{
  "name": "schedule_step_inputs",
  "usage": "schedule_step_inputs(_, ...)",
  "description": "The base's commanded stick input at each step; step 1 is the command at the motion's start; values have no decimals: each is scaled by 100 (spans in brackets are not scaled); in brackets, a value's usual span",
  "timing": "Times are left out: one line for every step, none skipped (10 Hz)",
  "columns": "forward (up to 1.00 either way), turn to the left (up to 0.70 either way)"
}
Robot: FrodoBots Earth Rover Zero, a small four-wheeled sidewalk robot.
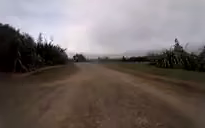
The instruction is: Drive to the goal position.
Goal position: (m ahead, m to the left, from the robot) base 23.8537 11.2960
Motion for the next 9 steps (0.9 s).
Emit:
schedule_step_inputs(85, 11)
schedule_step_inputs(85, 0)
schedule_step_inputs(85, 0)
schedule_step_inputs(85, 1)
schedule_step_inputs(85, 2)
schedule_step_inputs(85, 2)
schedule_step_inputs(85, 2)
schedule_step_inputs(85, 2)
schedule_step_inputs(85, 2)
